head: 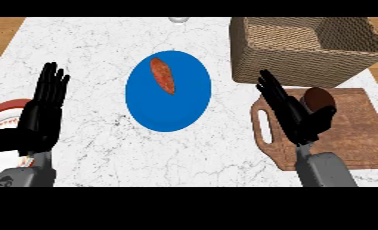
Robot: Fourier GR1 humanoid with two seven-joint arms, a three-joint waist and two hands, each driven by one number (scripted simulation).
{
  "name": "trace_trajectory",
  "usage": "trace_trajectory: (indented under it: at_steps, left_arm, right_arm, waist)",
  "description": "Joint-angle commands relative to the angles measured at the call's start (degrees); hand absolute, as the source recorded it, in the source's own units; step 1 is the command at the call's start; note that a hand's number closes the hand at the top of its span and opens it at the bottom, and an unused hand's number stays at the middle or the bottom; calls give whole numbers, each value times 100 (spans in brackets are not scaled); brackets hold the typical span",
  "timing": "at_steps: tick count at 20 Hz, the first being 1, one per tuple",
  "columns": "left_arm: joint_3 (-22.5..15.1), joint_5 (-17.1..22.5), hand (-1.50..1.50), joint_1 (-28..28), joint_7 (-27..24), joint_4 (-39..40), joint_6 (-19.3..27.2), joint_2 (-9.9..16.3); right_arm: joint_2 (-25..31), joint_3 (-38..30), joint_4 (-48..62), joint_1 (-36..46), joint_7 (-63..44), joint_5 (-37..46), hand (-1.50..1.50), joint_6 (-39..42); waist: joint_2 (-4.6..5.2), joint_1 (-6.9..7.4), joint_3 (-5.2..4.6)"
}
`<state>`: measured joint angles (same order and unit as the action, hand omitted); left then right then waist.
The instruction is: Pick the cupcake from the cutting board and place it in the basket
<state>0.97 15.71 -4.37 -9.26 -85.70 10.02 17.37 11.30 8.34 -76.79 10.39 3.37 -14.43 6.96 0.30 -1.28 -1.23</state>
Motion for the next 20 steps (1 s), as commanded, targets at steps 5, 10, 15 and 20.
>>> trace_trajectory:
  at_steps: [5, 10, 15, 20]
  left_arm:
    - [-616, -214, 0, 524, 1230, 1172, -156, -51]
    - [-1046, -389, 0, 1051, 1744, 1093, -286, -20]
    - [-814, -246, 0, 1064, 1971, 1044, -438, 242]
    - [-839, -279, 0, 1073, 2009, 900, -317, 166]
  right_arm:
    - [840, -1125, -80, 1362, 176, -1264, 150, 1340]
    - [835, -243, -282, 1179, 1116, -458, 150, 2288]
    - [1104, 45, -1132, 710, 650, 839, -150, 1161]
    - [2769, -564, -1048, 1469, 80, 2156, -150, 846]
  waist:
    - [88, 105, 144]
    - [-1, 240, 137]
    - [-63, 62, 116]
    - [-70, 70, 102]
